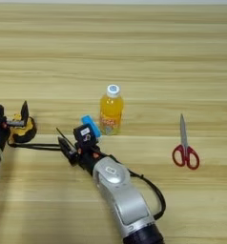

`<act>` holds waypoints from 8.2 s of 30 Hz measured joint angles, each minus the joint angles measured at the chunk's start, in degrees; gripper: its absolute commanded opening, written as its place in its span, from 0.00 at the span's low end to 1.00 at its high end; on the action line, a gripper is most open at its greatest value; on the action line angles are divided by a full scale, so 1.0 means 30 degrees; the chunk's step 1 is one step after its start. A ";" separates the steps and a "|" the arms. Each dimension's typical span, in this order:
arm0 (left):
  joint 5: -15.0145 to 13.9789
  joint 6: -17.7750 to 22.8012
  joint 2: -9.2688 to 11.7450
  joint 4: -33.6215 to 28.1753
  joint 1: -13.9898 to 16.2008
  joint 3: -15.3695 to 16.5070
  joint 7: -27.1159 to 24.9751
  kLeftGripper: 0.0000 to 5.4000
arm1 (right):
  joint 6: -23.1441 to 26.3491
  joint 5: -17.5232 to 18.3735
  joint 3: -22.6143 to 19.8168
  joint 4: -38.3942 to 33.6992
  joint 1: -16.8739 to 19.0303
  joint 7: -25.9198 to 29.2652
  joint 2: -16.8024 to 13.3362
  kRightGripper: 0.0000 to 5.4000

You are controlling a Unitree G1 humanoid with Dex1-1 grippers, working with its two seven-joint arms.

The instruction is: Move the objects on the table

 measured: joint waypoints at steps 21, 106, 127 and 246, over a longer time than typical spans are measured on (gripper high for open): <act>0.0002 0.0001 0.0003 0.0000 0.0004 -0.0010 0.0017 1.00 | -0.2657 -0.1217 -0.0653 -0.3918 -0.1052 -0.0066 -0.0834 1.00; -0.0001 0.0066 0.0001 -0.0191 0.0246 -0.0037 0.0021 1.00 | -0.3241 -0.0608 -0.5403 0.4265 -0.4333 -0.1710 -0.1157 0.65; -0.0006 0.0141 -0.0033 -0.0434 0.0309 -0.0049 0.0065 1.00 | -0.3311 -0.0518 -0.6482 0.2796 -0.2917 -0.1945 -0.2306 0.65; -0.0038 0.0156 0.0001 -0.0403 0.0307 -0.0027 -0.0037 1.00 | 0.1763 0.1054 -1.1060 -0.3895 0.5421 -0.2605 -0.4984 1.00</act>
